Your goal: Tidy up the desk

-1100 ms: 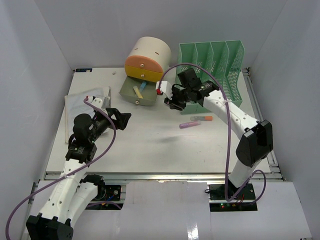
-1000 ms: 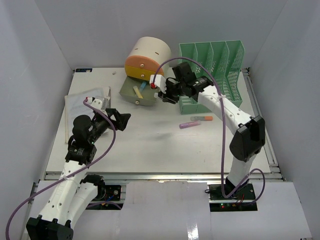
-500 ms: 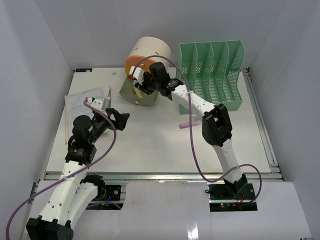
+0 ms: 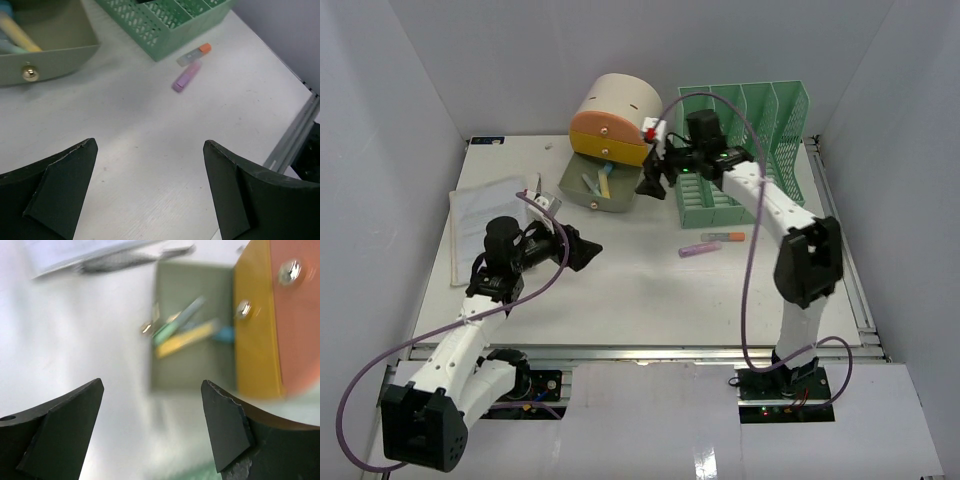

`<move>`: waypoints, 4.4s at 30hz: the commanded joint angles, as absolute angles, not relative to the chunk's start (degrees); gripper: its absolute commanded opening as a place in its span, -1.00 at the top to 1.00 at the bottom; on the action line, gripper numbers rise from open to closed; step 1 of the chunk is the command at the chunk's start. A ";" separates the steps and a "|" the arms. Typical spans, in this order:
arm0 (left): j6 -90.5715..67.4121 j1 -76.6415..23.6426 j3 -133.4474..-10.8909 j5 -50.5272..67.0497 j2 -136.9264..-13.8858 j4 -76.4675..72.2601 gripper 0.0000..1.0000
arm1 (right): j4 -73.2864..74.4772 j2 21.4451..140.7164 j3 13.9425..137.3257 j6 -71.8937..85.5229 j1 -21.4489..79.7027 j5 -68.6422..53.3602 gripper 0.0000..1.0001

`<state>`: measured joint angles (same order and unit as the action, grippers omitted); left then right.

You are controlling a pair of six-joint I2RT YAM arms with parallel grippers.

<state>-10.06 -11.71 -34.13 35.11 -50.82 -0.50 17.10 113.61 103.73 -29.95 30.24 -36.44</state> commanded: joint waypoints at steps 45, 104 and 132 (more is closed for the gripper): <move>21.33 -47.32 -86.59 18.85 -125.07 -1.97 -0.61 | 27.60 67.84 53.61 -39.94 -13.32 -66.16 -0.63; -53.88 -17.32 -93.44 -7.77 -113.47 15.98 -0.17 | 21.13 69.88 49.40 -34.92 -14.33 -62.93 -0.58; -5.46 -16.26 -39.25 16.85 -53.73 -8.63 -0.96 | 29.60 91.00 60.26 -69.42 2.84 -29.90 -0.80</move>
<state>-11.26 -16.73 -43.59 16.81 -59.01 -7.45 32.56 88.50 57.84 -66.23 -1.03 -36.49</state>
